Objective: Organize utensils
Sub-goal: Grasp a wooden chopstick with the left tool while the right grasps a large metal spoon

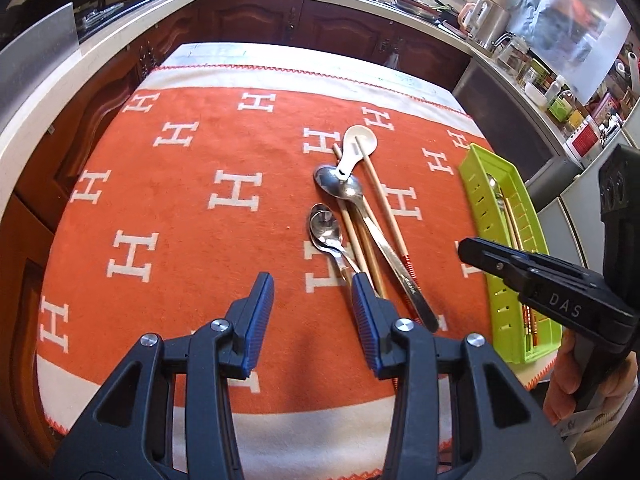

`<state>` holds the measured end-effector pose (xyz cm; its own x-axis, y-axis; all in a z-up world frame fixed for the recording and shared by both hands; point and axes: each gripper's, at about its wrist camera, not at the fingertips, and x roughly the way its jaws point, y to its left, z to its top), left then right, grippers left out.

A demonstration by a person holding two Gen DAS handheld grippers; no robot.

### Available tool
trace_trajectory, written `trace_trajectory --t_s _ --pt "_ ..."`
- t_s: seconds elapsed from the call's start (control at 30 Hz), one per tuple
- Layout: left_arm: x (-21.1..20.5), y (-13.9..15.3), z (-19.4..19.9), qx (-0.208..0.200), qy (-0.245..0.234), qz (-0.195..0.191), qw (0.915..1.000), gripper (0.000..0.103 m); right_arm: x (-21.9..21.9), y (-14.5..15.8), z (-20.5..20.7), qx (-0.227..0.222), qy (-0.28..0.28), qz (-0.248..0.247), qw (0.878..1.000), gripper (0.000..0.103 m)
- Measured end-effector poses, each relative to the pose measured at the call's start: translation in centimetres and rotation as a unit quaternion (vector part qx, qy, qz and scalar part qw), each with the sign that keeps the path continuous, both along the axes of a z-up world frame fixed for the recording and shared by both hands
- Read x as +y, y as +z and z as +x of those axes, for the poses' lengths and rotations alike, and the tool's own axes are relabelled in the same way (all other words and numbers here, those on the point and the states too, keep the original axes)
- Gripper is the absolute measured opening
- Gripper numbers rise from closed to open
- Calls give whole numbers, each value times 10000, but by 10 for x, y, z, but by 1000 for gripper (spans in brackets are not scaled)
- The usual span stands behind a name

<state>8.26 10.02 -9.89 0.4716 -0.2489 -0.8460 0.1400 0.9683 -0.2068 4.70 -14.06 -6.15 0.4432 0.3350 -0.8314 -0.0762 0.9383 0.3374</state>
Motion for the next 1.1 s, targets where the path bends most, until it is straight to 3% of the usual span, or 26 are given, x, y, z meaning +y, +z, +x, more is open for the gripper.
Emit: trace_trajectory --t_s 0.27,0.6,0.8,0.87,1.1 --pt "-5 -22 17 173 -93 -106 9998 30 27 -30 31 235 484 80 9985 17" --pt "-14 -48 31 598 -260 -698 9954 21 55 -52 85 349 792 207 9960 17" --pt "-22 -57 39 693 -316 -777 9941 20 65 -67 111 458 907 271 9945 16" --pt "-23 -60 41 733 -324 -787 9937 20 67 -71 115 448 943 244 9942 10" --pt "-27 -71 48 859 -307 -874 9920 20 74 -68 109 266 1100 147 9935 7"
